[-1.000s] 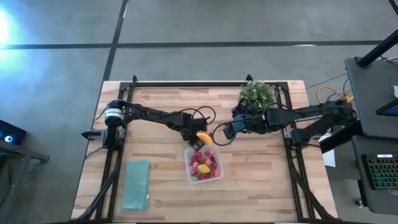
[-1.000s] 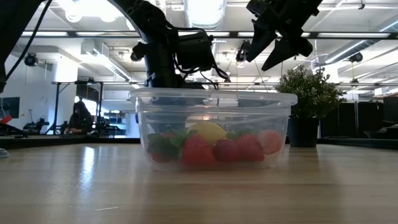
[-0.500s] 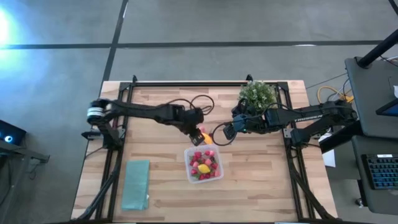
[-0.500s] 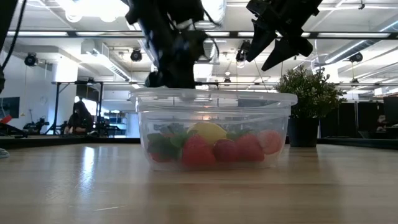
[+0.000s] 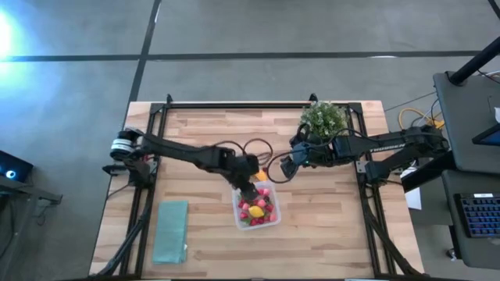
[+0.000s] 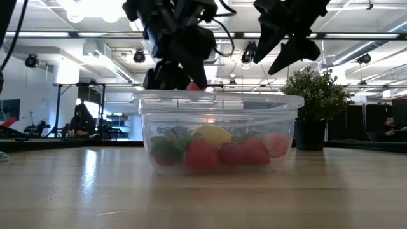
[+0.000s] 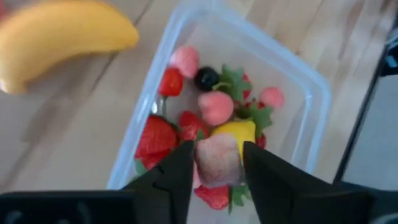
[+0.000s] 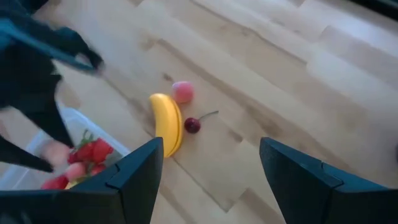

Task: Pick and placing Produce into tupperware
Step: Put the pink peach into the transparent bin, then put the red cherry into the transparent bin

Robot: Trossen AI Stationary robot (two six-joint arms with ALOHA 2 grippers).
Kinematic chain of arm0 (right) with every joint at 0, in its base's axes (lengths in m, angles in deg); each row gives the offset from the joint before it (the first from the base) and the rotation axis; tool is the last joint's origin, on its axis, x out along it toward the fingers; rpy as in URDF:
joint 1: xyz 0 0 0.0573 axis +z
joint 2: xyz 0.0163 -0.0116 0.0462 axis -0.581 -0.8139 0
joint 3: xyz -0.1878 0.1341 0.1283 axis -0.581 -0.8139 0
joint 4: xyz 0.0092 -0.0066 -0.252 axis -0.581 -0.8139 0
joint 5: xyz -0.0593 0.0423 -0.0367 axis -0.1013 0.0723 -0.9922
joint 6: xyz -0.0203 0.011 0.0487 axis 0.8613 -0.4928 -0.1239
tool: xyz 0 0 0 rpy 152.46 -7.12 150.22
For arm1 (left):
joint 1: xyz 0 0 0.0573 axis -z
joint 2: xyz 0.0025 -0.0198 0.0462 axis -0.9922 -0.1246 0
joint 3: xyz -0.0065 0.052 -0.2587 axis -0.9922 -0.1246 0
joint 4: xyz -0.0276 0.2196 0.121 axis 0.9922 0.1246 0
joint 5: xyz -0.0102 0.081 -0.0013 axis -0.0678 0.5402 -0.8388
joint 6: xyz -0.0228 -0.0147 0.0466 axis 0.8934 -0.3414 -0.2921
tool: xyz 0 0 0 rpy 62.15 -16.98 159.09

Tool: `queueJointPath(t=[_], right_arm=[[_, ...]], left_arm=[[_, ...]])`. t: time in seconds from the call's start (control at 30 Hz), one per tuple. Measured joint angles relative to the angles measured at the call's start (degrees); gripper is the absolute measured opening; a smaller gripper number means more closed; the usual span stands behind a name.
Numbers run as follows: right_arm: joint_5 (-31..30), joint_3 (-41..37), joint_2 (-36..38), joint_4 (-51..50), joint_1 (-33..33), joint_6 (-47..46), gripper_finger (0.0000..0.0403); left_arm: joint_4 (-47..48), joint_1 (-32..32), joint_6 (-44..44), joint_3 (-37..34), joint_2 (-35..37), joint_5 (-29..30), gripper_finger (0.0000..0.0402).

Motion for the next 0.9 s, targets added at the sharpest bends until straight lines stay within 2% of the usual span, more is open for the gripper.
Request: queueJointPath(t=[0.23,0.43,0.57,0.7,0.9], right_arm=[[4.2,0.0,-0.5,0.3,0.0,-2.7,0.0258],[10.0,0.2,-6.2,0.2,-0.8,-7.1,0.0258],[12.9,0.1,-12.9,0.8,-2.0,-7.6,0.0258],[15.7,1.0,-18.1,1.6,-4.7,-7.4,0.0258],[19.4,7.3,-25.2,2.3,-9.2,-3.0,0.0258]], left_arm=[[-0.4,1.0,4.6,0.0,-2.5,-2.5,0.0199],[0.3,1.0,4.1,0.0,1.8,-3.4,0.024],[3.4,1.6,2.5,0.0,6.5,2.4,0.0242],[8.6,3.6,-3.4,-0.3,11.6,10.6,0.0242],[13.4,7.2,-7.5,-1.6,17.5,20.8,0.0242]])
